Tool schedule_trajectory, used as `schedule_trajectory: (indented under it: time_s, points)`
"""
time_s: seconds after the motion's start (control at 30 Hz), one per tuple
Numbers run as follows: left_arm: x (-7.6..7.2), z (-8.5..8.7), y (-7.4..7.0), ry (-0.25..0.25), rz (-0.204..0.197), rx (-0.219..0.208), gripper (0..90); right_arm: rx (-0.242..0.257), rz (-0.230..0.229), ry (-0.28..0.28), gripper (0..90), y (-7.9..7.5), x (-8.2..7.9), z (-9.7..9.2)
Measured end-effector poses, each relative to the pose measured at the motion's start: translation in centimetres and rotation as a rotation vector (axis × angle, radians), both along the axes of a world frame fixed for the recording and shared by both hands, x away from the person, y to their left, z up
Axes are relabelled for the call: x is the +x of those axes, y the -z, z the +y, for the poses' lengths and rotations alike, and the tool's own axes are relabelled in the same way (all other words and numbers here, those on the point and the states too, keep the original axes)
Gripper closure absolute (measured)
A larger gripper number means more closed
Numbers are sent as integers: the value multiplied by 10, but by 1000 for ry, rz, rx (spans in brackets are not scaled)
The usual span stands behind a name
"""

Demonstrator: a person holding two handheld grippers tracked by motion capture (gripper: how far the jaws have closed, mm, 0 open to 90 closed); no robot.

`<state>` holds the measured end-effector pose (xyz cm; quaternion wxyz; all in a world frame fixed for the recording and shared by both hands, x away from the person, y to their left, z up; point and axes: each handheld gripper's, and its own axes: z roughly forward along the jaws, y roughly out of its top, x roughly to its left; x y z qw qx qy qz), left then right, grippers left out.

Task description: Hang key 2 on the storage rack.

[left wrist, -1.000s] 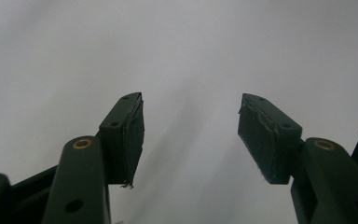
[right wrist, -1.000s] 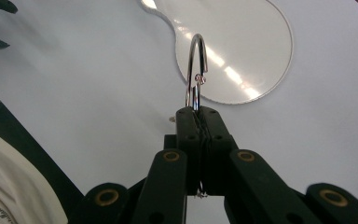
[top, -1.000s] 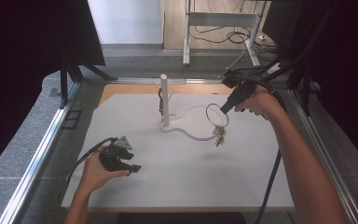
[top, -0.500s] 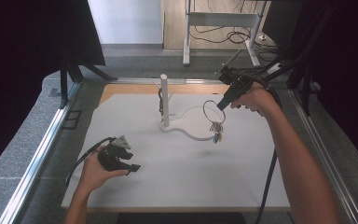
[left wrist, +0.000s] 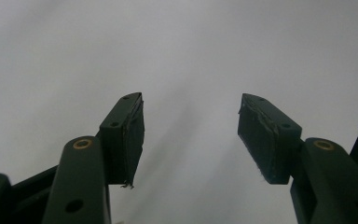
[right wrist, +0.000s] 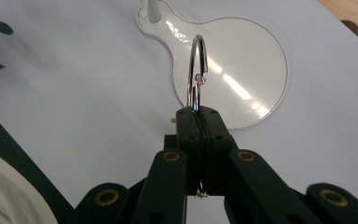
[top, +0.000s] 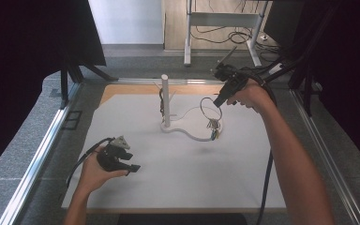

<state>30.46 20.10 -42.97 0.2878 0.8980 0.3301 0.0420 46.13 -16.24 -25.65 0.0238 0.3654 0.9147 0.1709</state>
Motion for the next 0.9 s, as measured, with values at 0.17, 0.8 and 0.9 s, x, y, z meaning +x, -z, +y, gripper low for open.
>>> schedule_trajectory:
  time_s: [0.17, 0.8, 0.9]
  points:
    - [0, 0, -1, 4, 2, 0, 416, 2, -4, -2, 879, 1, 6, 5]
    - [-2, 2, -2, 5, 1, -3, 415, 25, -8, -7, 879, 6, 22, 31]
    - [-2, 2, -4, 2, -2, -7, 415, 27, -10, -8, 879, 6, 24, 36]
